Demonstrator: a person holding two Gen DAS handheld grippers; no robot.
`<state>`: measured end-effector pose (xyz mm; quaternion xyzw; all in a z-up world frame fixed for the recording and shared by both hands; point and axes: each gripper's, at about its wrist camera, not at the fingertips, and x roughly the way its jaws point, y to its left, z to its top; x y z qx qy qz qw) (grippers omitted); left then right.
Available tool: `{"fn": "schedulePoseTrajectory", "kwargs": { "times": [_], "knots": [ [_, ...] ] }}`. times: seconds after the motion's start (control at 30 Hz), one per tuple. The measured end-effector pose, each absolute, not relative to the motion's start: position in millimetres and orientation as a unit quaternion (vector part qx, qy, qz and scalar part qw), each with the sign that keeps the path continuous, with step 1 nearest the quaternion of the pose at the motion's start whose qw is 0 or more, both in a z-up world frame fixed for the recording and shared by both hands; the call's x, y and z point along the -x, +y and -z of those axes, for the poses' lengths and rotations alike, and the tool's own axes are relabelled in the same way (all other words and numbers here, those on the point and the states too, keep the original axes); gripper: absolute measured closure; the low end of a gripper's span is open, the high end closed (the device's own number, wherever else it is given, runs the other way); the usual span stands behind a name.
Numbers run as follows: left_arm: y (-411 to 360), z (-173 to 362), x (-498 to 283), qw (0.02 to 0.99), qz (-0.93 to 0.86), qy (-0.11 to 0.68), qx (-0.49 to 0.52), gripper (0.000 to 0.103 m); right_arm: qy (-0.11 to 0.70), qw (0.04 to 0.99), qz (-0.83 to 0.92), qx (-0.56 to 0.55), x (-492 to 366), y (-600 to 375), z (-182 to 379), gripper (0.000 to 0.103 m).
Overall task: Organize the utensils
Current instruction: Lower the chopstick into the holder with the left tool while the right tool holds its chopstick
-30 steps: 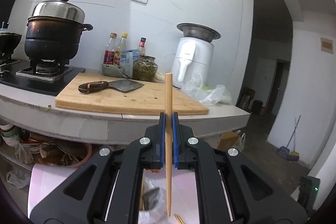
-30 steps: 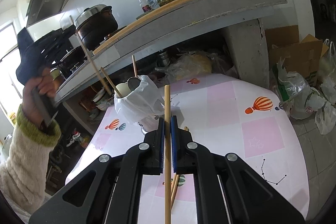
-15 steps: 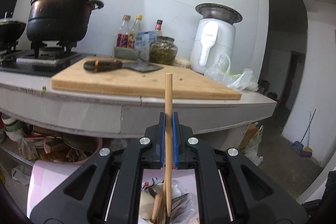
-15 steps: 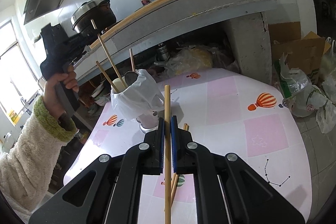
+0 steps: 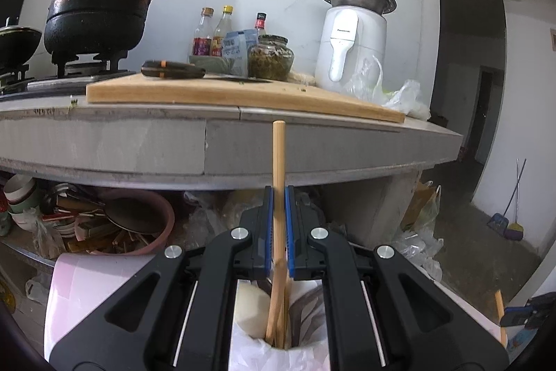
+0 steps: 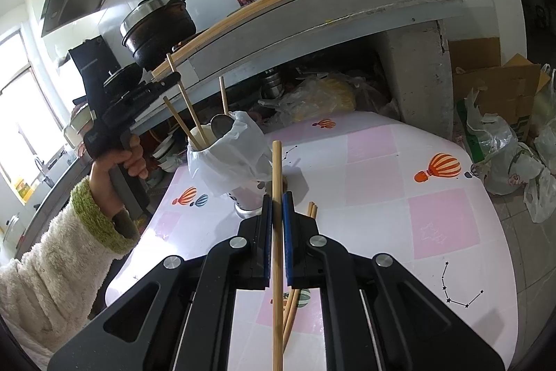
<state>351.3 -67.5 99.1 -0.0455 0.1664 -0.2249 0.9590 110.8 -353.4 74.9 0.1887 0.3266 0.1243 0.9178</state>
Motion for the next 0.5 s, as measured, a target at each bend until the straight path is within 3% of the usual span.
{"fn": "schedulePoseTrajectory", "kwargs": {
  "times": [0.5],
  "knots": [
    [-71,-100,-336,0.96,0.234,0.149,0.041,0.097,0.322,0.919,-0.129,-0.188,-108,-353,-79,0.097]
  ]
}}
